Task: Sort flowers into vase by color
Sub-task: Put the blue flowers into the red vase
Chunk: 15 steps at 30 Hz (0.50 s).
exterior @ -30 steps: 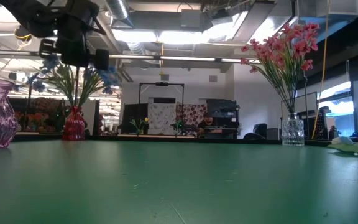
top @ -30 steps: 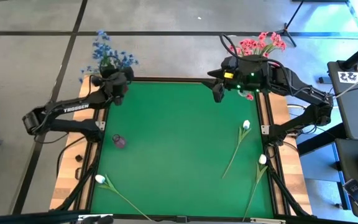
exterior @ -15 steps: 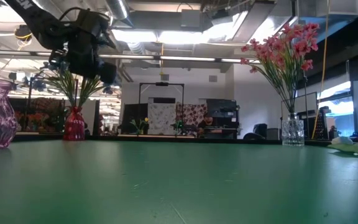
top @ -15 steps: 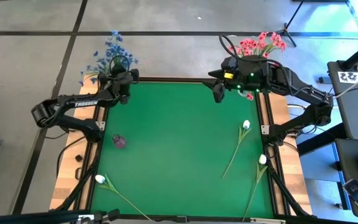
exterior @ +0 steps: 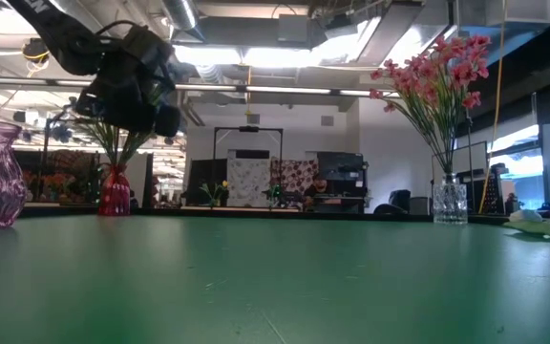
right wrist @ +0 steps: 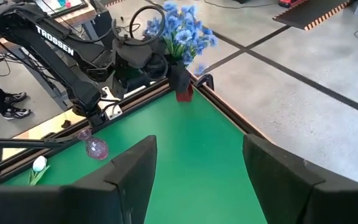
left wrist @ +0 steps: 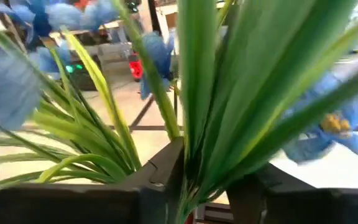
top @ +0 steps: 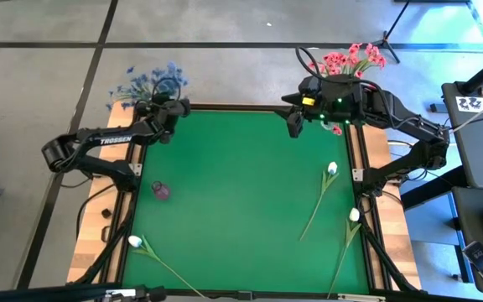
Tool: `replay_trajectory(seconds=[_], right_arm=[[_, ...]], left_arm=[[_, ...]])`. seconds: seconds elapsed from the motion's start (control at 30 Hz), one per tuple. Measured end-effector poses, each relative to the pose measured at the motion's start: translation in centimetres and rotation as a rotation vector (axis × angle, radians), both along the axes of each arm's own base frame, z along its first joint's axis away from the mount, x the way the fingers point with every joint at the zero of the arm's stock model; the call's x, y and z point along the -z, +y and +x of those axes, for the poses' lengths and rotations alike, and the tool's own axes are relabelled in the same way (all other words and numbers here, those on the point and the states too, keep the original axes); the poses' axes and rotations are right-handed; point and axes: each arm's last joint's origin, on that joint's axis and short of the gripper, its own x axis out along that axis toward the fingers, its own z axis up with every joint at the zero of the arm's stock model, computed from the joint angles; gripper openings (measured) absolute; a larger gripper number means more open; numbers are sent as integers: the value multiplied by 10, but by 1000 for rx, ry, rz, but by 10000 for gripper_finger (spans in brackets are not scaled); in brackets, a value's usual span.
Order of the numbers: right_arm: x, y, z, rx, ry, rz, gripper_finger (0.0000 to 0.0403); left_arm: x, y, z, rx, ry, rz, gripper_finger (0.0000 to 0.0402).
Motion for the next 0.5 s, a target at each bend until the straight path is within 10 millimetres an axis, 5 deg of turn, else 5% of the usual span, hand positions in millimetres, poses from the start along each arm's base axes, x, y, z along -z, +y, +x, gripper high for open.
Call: replay_trajectory(seconds=[0.5], right_arm=[[3,2,-1,-30,11,64,239]], left_arm=[[-27,-13,-24,38,-138,-171,141]])
